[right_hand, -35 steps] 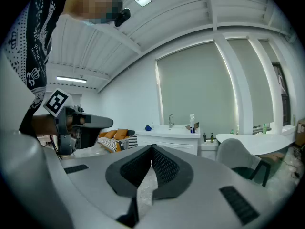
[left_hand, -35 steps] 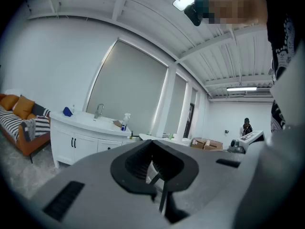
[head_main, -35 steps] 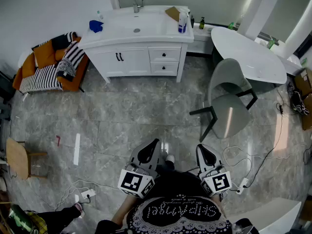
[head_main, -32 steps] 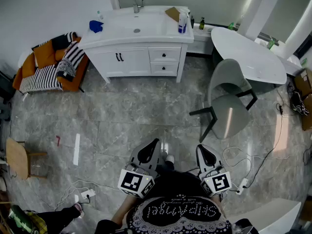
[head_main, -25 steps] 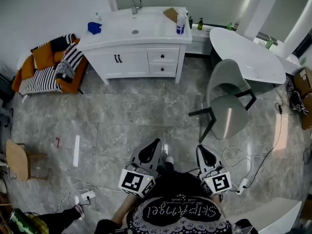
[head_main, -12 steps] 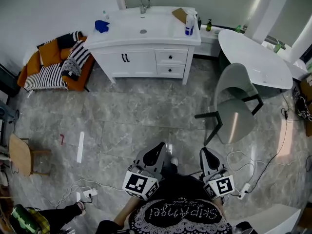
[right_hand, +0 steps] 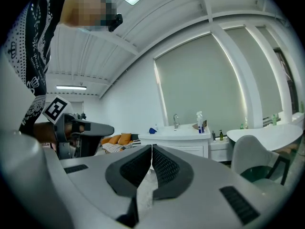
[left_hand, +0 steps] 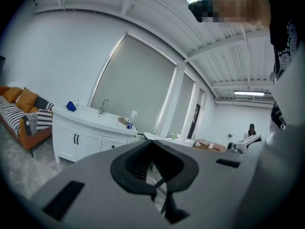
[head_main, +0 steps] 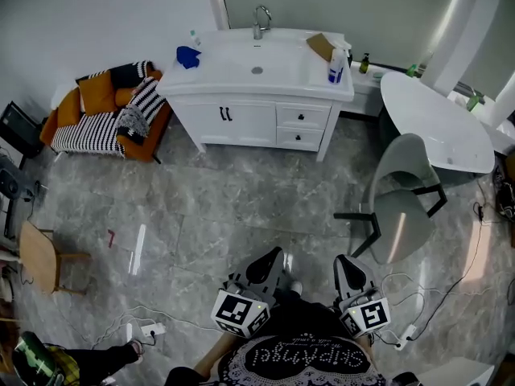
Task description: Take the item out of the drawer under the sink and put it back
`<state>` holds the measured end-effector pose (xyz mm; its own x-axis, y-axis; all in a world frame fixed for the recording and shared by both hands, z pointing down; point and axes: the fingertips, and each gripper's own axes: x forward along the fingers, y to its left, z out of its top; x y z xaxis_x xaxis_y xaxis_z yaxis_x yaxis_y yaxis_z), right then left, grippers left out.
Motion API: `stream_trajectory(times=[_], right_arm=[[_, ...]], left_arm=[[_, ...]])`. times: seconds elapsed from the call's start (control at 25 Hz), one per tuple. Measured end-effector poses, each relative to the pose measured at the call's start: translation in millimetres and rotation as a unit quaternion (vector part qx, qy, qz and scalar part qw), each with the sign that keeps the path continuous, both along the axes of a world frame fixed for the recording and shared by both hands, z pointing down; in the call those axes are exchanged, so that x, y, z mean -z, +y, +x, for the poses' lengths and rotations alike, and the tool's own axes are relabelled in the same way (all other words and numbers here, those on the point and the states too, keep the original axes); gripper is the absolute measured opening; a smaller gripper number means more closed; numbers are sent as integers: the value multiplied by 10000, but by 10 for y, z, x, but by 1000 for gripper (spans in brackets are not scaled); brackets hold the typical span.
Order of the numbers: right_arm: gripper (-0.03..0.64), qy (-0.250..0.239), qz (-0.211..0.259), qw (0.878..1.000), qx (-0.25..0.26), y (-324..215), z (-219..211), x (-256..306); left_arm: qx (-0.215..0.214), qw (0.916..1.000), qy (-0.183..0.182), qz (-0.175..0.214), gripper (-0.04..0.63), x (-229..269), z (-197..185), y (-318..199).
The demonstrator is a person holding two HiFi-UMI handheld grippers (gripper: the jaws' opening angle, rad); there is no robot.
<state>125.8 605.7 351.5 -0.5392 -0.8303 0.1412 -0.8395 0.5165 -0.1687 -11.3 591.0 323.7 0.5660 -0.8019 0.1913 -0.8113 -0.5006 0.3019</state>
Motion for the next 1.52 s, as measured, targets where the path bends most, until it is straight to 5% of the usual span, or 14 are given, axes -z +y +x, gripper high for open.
stream_trajectory(times=[0.72, 1.52], right_arm=[[20, -20, 42, 9992, -395, -662, -487, 121], [20, -70, -209, 9996, -199, -997, -594, -49]], left_arm=[[-221, 9997, -41, 67, 5, 97, -568, -720], [215, 9997, -42, -102, 5, -13, -820, -983]])
